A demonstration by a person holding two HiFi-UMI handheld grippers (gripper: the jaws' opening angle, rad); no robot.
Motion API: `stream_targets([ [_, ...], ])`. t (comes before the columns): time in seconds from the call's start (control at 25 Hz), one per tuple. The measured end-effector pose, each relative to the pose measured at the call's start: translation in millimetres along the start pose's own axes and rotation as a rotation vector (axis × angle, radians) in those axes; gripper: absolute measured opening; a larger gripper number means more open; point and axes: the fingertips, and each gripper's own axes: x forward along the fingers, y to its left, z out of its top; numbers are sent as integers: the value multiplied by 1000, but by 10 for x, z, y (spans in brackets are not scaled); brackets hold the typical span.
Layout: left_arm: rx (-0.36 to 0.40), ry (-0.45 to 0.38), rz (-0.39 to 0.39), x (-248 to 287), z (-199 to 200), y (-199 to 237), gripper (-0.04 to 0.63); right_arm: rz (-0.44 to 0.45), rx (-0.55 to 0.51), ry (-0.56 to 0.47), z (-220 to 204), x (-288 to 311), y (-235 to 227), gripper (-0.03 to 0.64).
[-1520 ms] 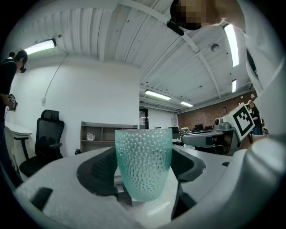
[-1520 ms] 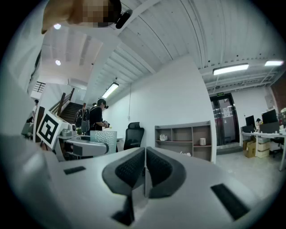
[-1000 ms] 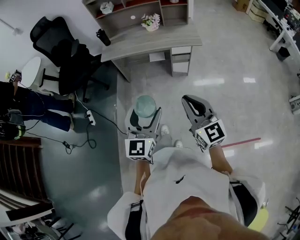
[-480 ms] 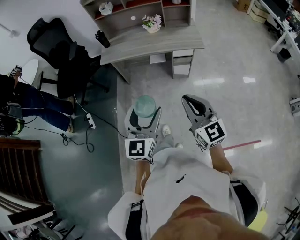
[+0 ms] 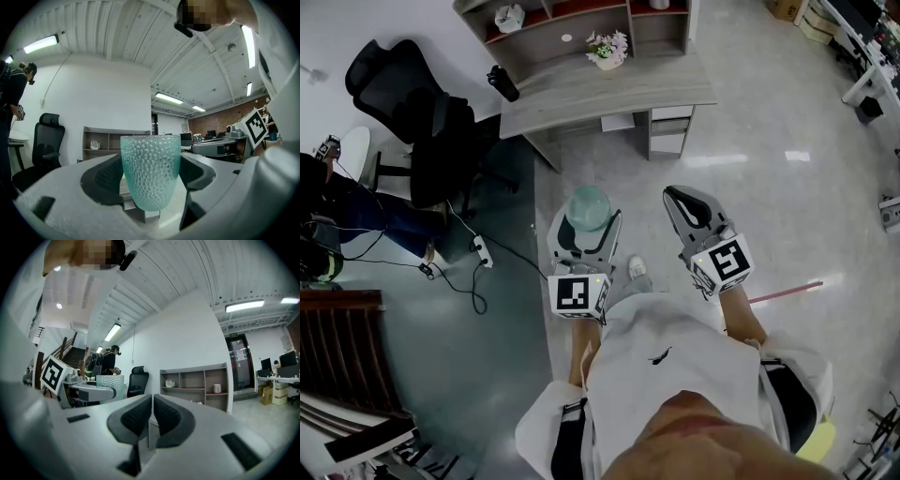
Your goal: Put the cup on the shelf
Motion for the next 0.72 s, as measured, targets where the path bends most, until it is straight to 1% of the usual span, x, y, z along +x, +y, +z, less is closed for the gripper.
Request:
stream_targets([
  [0.28,-7,-7,-10,233,-12,349,380,-11,-7,6,7,390,-64,35],
  [0.72,-11,-13,-56,569,-45,750,379,-55,-15,11,14,859,-144,35],
])
